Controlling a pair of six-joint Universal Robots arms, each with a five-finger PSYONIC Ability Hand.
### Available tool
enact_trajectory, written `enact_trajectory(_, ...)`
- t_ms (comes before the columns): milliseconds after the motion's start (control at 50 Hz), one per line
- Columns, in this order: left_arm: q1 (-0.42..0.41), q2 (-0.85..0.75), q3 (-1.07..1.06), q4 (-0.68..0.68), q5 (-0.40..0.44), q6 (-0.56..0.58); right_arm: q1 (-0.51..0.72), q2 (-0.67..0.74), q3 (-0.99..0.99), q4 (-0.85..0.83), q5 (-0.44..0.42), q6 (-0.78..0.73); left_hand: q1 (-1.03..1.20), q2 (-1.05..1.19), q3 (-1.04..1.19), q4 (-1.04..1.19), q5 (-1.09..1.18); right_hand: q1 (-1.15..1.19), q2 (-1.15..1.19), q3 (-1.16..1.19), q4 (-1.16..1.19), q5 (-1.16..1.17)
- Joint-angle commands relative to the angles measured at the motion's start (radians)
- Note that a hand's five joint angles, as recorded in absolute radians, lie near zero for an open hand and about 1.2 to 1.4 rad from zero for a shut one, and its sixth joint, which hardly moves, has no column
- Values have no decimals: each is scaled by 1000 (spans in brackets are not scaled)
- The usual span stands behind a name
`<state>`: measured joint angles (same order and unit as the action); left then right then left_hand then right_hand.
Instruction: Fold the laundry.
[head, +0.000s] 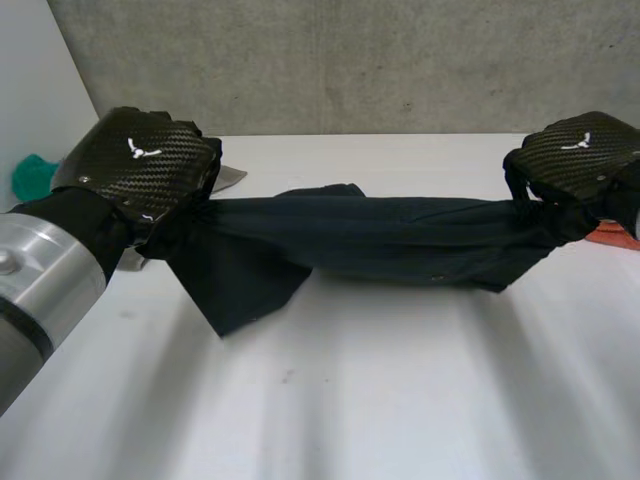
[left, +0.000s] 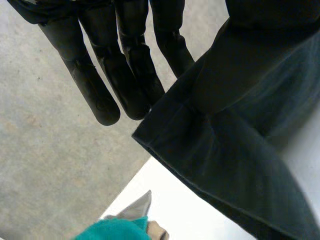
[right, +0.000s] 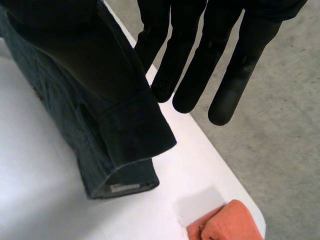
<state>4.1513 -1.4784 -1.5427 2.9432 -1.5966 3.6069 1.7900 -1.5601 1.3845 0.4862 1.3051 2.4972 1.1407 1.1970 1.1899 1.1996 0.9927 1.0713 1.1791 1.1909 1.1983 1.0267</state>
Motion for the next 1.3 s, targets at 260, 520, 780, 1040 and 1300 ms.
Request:
enact_trajectory(260, 110, -651, 458, 348, 50, 73, 97, 578, -398, -390, 209, 161, 256, 199, 206, 197, 229, 325, 217, 205, 198, 195)
enact_trajectory(520, 156, -597, 647, 873, 70, -148, 118, 537, -525, -1149, 235, 307, 256, 199, 206, 197, 229, 325, 217, 205, 198, 195)
enact_trajectory(780, 161, -546, 389, 660, 73, -145, 124, 660, -501, -847, 183, 282, 256, 199, 206, 197, 229, 325, 217, 205, 198, 195)
enact_trajectory(1040, 98, -577, -3, 531, 98, -22, 132, 681, -153, -660, 175, 68, 256, 199, 206, 197, 229, 325, 217, 205, 198, 195)
enact_trajectory(1300, 89, -363, -161, 225, 136, -11, 92, 460, 54, -301, 112, 34, 256, 199, 206, 197, 229, 325, 217, 205, 198, 195)
